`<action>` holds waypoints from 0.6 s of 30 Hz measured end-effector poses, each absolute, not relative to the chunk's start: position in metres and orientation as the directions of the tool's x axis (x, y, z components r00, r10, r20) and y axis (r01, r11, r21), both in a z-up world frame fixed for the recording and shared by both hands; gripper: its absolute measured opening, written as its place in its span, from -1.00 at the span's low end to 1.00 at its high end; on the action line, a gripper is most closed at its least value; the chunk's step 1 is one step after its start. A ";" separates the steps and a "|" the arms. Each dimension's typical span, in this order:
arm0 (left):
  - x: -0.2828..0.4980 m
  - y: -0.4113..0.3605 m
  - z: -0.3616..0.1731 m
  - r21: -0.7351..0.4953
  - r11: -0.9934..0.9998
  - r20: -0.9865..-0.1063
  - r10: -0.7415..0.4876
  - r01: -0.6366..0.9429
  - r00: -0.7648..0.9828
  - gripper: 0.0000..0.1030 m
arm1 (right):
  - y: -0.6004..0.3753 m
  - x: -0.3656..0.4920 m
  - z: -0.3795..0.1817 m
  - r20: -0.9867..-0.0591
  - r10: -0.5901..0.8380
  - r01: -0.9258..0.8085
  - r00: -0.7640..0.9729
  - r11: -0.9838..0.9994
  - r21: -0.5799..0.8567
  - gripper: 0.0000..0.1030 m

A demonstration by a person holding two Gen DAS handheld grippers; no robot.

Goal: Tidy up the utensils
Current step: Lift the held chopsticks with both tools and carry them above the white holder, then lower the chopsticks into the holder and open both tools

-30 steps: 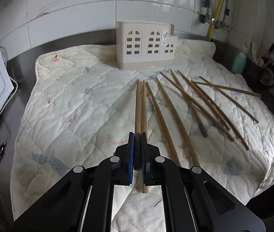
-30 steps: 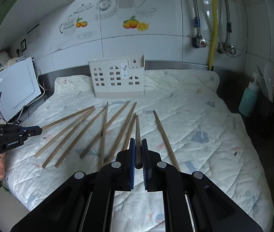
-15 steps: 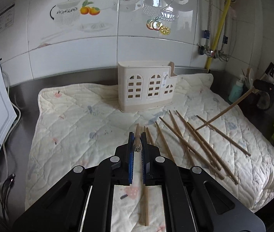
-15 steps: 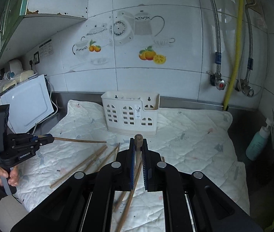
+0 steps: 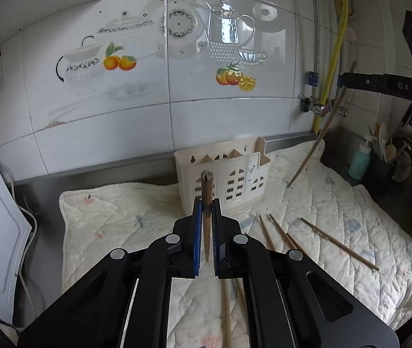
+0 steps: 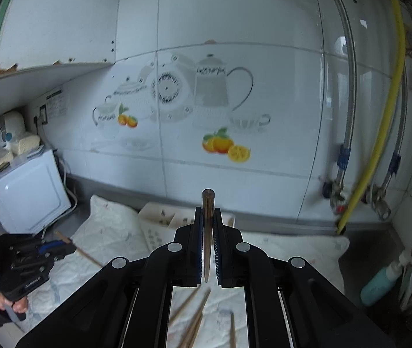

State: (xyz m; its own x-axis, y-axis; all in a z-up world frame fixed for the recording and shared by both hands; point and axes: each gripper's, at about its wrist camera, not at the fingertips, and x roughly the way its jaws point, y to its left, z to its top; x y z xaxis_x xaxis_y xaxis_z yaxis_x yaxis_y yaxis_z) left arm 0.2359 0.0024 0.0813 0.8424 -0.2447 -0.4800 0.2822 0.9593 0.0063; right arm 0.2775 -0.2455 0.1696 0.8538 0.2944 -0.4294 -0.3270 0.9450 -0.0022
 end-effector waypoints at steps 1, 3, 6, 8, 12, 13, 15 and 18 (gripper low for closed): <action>0.240 0.002 0.088 0.008 0.959 -0.472 -0.247 0.284 0.847 -0.90 | -0.244 0.286 0.175 -0.421 0.292 -0.324 0.859 0.946 -0.004 -0.87; 0.246 0.000 0.101 0.019 0.958 -0.452 -0.247 0.287 0.857 -0.90 | -0.242 0.299 0.182 -0.411 0.283 -0.312 0.866 0.950 -0.002 -0.87; 0.254 -0.004 0.123 0.036 0.956 -0.412 -0.251 0.291 0.876 -0.90 | -0.237 0.322 0.189 -0.409 0.265 -0.297 0.873 0.955 -0.014 -0.87; 0.260 -0.007 0.141 0.048 0.956 -0.377 -0.252 0.290 0.891 -0.90 | -0.234 0.334 0.190 -0.410 0.258 -0.290 0.875 0.957 -0.018 -0.87; 0.275 -0.012 0.177 0.055 0.958 -0.289 -0.256 0.283 0.922 -0.90 | -0.230 0.357 0.186 -0.426 0.259 -0.290 0.867 0.957 -0.008 -0.87; 0.280 -0.013 0.185 0.055 0.959 -0.266 -0.255 0.279 0.930 -0.90 | -0.228 0.361 0.182 -0.435 0.256 -0.290 0.863 0.957 -0.011 -0.87; 0.290 -0.014 0.195 0.046 0.960 -0.236 -0.257 0.275 0.937 -0.91 | -0.223 0.369 0.174 -0.451 0.248 -0.290 0.857 0.957 -0.024 -0.87; 0.310 -0.016 0.198 0.027 0.964 -0.204 -0.252 0.263 0.946 -0.91 | -0.219 0.377 0.161 -0.470 0.248 -0.298 0.847 0.954 -0.034 -0.87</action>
State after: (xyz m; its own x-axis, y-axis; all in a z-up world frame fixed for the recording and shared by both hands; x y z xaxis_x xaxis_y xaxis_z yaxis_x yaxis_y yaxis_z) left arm 0.3101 -0.0163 0.1980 0.9459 -0.2521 -0.2043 0.2629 0.9645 0.0269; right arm 0.3766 -0.2186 0.1610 0.8469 0.2478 -0.4704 -0.2981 0.9539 -0.0343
